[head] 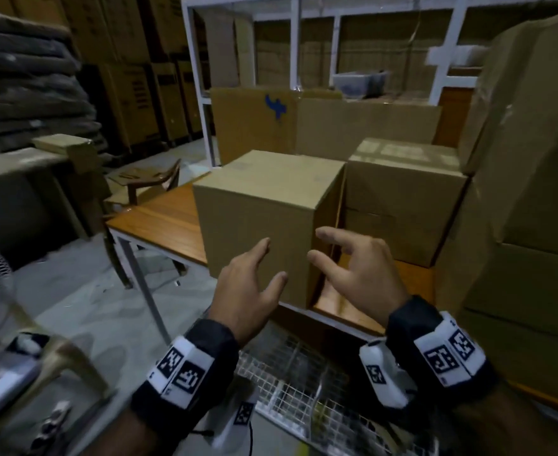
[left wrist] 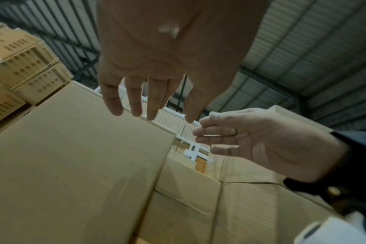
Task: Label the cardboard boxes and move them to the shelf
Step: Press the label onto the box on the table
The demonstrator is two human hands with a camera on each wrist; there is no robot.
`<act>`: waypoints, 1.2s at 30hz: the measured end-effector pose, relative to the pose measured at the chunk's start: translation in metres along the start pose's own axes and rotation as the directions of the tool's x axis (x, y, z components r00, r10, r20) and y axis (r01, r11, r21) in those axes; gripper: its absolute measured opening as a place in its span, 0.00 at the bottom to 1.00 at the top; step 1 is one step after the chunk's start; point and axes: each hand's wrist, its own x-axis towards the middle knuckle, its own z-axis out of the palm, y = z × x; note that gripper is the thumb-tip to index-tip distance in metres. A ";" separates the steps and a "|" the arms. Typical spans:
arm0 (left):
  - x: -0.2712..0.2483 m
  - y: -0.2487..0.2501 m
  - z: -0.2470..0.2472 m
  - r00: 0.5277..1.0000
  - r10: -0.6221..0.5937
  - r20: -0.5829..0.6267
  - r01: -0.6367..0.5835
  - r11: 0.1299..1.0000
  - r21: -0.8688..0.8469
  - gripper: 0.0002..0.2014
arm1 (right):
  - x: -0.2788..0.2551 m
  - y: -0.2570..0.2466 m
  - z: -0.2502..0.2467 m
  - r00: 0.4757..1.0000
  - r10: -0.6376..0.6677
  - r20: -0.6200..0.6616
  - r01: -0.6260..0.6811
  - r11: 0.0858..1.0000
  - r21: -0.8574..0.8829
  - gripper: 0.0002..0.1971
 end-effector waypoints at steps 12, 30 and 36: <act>0.167 -0.060 -0.039 0.992 0.094 0.089 -0.114 0.962 0.248 0.43 | 0.211 0.015 0.003 0.910 0.047 0.411 0.135 0.904 -0.405 0.27; 0.239 -0.122 -0.067 0.854 0.067 0.516 -0.330 0.837 0.437 0.60 | 0.268 0.034 0.075 0.605 0.259 0.753 0.296 0.804 -0.515 0.37; 0.240 -0.134 -0.064 0.837 0.108 0.536 -0.381 0.818 0.430 0.65 | 0.274 0.035 0.078 0.638 0.265 0.723 0.236 0.826 -0.511 0.36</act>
